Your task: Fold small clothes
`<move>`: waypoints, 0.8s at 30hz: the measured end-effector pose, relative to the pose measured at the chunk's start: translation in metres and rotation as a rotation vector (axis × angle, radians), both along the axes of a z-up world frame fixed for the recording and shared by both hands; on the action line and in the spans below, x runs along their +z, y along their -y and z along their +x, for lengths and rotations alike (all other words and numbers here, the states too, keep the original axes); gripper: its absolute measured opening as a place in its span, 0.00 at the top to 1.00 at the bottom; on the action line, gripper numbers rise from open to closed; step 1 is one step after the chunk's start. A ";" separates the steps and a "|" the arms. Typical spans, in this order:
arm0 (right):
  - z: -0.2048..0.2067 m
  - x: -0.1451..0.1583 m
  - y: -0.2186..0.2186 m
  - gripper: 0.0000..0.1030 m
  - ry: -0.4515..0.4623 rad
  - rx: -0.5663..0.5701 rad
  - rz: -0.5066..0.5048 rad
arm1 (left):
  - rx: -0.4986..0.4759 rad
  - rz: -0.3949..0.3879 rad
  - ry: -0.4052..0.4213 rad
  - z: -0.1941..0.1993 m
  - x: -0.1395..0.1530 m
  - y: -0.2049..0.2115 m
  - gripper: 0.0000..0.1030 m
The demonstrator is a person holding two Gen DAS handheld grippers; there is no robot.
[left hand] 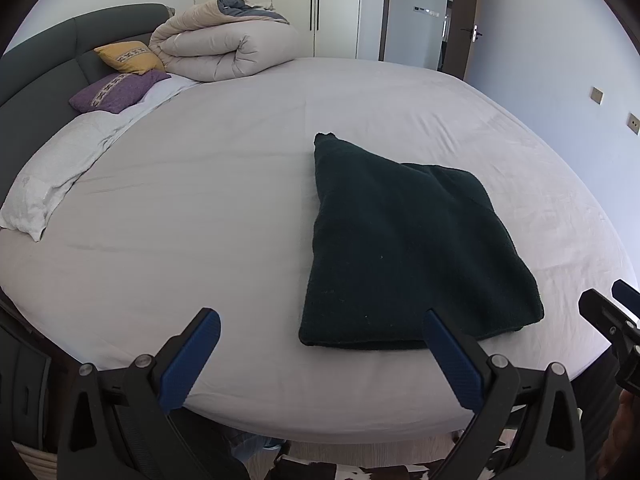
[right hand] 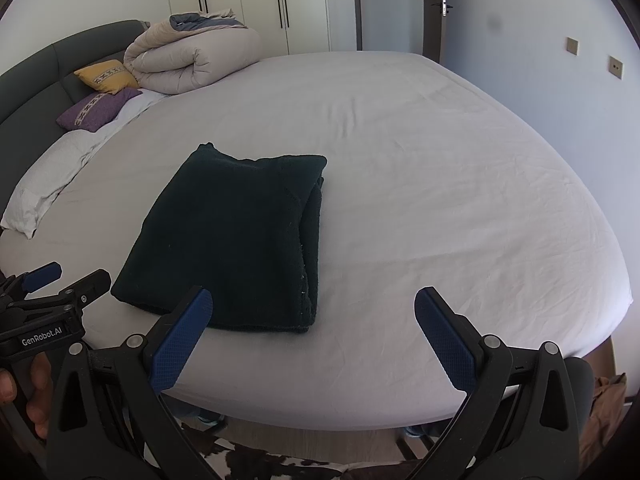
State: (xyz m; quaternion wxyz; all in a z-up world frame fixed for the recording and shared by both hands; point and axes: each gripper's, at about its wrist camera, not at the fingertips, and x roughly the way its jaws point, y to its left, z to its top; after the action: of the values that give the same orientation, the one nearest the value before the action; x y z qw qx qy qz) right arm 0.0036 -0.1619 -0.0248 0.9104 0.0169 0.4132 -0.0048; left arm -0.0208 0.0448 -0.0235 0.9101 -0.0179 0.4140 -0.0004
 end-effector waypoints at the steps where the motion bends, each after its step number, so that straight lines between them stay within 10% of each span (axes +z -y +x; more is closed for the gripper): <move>1: 0.001 0.000 -0.001 0.00 0.000 0.001 0.000 | 0.001 0.000 -0.002 0.000 0.000 0.000 0.00; 24: 0.008 -0.005 -0.006 0.00 -0.006 0.000 0.004 | -0.001 0.006 -0.005 0.001 -0.003 -0.001 0.00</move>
State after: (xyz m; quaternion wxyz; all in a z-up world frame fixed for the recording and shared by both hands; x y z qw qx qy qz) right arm 0.0114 -0.1562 -0.0295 0.9091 0.0188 0.4161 -0.0040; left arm -0.0197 0.0458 -0.0265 0.9091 -0.0147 0.4164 0.0005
